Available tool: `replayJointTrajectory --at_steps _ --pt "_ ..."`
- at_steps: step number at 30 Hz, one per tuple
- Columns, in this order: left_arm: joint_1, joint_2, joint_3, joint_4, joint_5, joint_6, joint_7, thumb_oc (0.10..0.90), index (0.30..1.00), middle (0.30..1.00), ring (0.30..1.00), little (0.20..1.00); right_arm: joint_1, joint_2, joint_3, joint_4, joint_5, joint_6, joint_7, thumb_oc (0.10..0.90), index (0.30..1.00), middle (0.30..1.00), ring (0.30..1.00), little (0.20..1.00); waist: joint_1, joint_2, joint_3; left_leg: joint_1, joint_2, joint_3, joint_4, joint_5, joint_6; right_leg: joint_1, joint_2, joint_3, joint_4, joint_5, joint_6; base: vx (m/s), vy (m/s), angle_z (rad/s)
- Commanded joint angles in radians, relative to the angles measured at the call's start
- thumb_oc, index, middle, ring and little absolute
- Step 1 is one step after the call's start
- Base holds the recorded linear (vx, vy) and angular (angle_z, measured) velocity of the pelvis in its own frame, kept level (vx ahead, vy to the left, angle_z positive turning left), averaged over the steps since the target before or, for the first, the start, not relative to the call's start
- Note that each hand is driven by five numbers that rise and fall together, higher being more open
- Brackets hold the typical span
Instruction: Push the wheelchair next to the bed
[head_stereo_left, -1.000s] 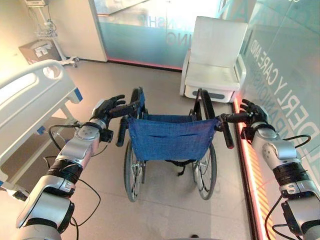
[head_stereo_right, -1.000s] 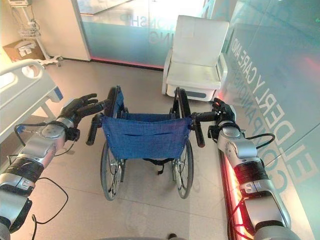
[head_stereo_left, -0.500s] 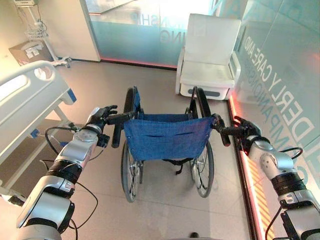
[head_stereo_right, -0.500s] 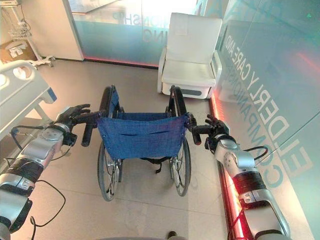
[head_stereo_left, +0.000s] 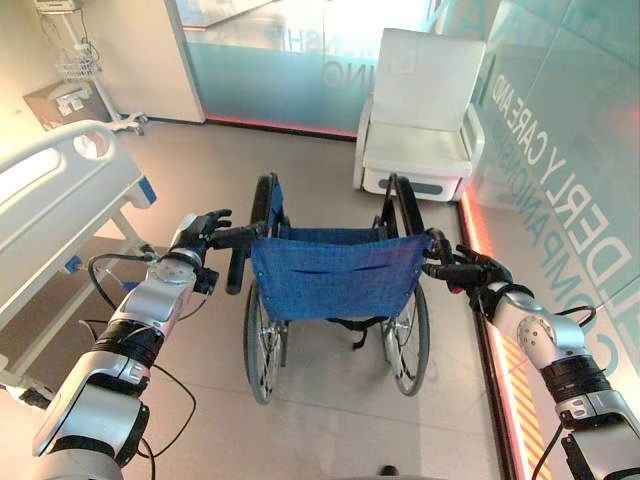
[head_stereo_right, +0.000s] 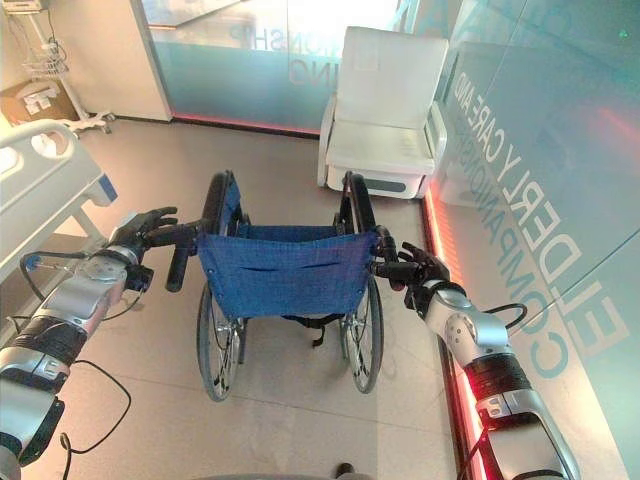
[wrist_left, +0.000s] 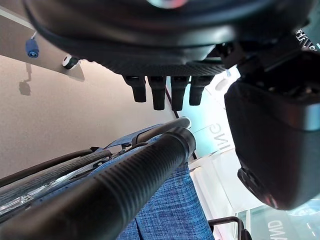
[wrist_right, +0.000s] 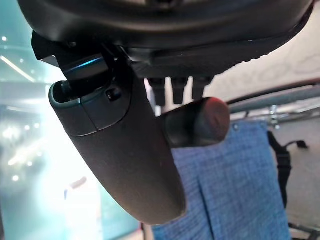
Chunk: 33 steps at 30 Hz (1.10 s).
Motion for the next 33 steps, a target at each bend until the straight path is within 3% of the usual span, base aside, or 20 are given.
replayJointTrajectory --at_steps 1,11,20,22,24,25,33 --pt "-0.129 0.016 0.006 -0.009 0.004 -0.09 0.037 0.8 0.9 0.9 0.9 0.9 -0.113 -0.028 -0.064 -0.062 0.034 -0.059 0.029 0.8 0.9 0.9 0.9 0.9 0.025 0.027 -0.046 -0.022 -0.035 0.006 0.01 -0.057 -0.031 0.044 -0.005 -0.074 0.001 -0.039 0.031 0.0 0.0 0.0" --pt "-0.146 -0.005 -0.02 -0.007 0.005 -0.089 0.028 0.8 0.9 0.9 0.9 0.9 -0.171 -0.007 -0.024 -0.025 0.039 -0.061 0.053 0.8 0.9 0.9 0.9 0.9 0.04 0.028 -0.048 -0.024 -0.036 -0.009 0.01 -0.055 -0.034 0.048 -0.005 -0.087 0.001 -0.041 0.029 0.0 -0.002 0.01" --pt "-0.136 -0.009 -0.013 -0.022 0.014 -0.076 0.022 0.8 0.9 0.9 0.9 0.9 -0.17 0.001 0.007 -0.03 -0.018 -0.029 0.155 0.8 0.9 0.9 0.9 0.9 0.048 0.028 -0.047 -0.025 -0.039 -0.025 0.01 -0.053 -0.035 0.054 -0.004 -0.097 0.001 -0.044 0.025 0.02 0.001 0.02" --pt "-0.133 -0.012 -0.011 -0.023 0.013 -0.074 0.021 0.8 0.9 0.9 0.9 0.9 -0.167 0.0 0.01 -0.037 -0.025 -0.025 0.162 0.739 0.808 0.808 0.808 0.808 0.048 0.028 -0.046 -0.024 -0.04 -0.027 0.01 -0.053 -0.035 0.056 -0.004 -0.097 0.001 -0.044 0.024 0.02 -0.001 0.0" --pt "-0.127 -0.014 -0.009 -0.023 0.015 -0.073 0.017 0.8 0.9 0.9 0.9 0.9 -0.165 0.0 0.013 -0.041 -0.03 -0.019 0.172 0.474 0.411 0.411 0.411 0.411 0.048 0.027 -0.046 -0.022 -0.042 -0.029 0.01 -0.054 -0.034 0.058 -0.003 -0.097 0.001 -0.045 0.024 0.02 0.0 0.01" --pt "-0.126 -0.015 -0.009 -0.023 0.014 -0.073 0.016 0.8 0.9 0.9 0.9 0.9 -0.165 -0.001 0.015 -0.042 -0.032 -0.019 0.173 0.4 0.3 0.3 0.3 0.3 0.048 0.027 -0.046 -0.022 -0.042 -0.03 0.01 -0.054 -0.034 0.058 -0.003 -0.098 0.001 -0.045 0.023 0.04 -0.003 0.01" --pt "-0.114 -0.021 -0.005 -0.028 0.008 -0.068 0.01 0.8 0.9 0.9 0.9 0.9 -0.16 -0.001 0.012 -0.055 -0.101 -0.058 0.198 0.4 0.3 0.3 0.3 0.3 0.05 0.03 -0.046 -0.017 -0.042 -0.033 0.01 -0.054 -0.034 0.062 -0.003 -0.1 0.001 -0.046 0.024 0.02 -0.002 0.02"
